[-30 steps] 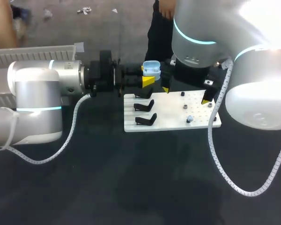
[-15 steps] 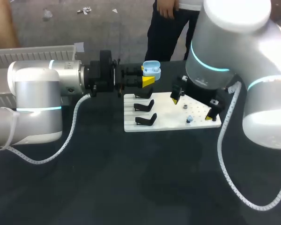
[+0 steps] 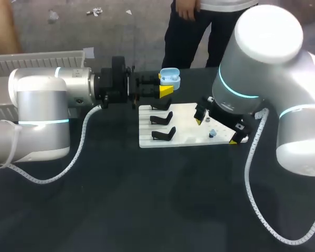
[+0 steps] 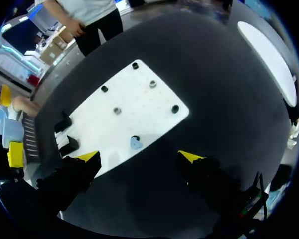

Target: Pick up each earbud case from the left stands, insert the matching earbuds, close the lid, and place the case in the box.

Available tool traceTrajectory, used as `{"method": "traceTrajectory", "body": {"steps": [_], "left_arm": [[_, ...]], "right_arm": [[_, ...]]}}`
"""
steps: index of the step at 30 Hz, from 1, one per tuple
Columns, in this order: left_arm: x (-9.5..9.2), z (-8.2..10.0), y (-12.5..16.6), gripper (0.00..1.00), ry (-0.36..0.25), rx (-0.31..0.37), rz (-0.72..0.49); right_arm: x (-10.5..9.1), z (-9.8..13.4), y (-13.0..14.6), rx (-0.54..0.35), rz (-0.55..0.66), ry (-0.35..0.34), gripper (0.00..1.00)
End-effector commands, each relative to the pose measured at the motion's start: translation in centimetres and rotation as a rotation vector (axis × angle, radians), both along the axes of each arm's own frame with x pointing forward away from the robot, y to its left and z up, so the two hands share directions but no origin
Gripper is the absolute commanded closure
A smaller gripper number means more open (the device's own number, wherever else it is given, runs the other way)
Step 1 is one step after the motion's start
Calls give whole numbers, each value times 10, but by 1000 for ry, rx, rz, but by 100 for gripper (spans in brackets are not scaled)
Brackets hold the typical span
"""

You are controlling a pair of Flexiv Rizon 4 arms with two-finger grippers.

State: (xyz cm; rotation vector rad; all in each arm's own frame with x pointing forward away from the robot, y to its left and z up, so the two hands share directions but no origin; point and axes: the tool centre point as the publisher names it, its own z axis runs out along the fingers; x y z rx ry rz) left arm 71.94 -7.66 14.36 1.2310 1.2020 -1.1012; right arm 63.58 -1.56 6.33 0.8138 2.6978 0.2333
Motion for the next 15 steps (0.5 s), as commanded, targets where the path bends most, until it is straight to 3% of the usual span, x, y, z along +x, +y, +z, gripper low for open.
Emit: {"method": "traceTrajectory", "body": {"steps": [1, 6, 9, 15], "left_arm": [[-2, -1, 0, 100, -4, -4, 7], [-2, -1, 0, 100, -4, -4, 7], [-2, -1, 0, 100, -4, -4, 7], [-2, -1, 0, 100, -4, -4, 7]], "right_arm": [[5, -13, 2, 6, -9, -30, 0], [4, -18, 3, 23, -17, -59, 1], [4, -22, 3, 23, -17, -62, 10], [4, -27, 3, 25, -27, -59, 13]]}}
